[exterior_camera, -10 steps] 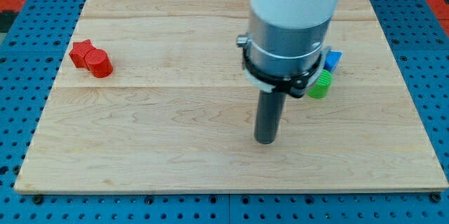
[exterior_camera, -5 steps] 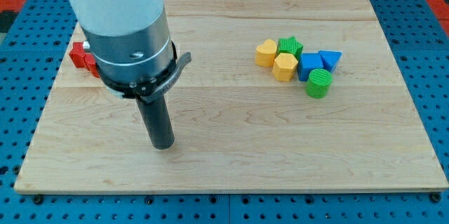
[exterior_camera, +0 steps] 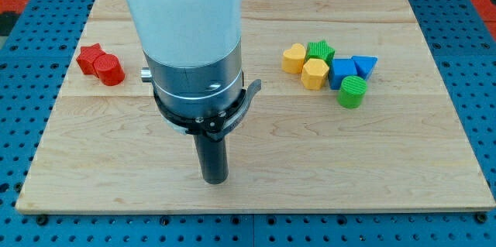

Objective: Point your arm to the yellow hexagon

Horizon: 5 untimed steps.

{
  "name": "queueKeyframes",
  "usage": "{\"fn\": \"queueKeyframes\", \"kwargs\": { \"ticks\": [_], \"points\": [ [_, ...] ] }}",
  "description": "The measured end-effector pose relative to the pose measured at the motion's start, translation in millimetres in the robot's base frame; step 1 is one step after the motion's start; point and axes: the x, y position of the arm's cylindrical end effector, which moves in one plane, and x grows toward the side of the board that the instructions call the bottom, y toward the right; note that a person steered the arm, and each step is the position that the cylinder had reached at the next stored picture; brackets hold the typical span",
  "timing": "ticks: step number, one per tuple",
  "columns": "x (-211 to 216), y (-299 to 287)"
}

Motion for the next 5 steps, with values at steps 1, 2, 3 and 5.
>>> {"fn": "queueKeyframes", "kwargs": {
  "ticks": [1, 2, 3, 5],
  "points": [
    [-1.3, 26.0],
    [-29.3, 77.6],
    [-53.1, 88.3],
    [-135.7, 158.6]
  ]
}}
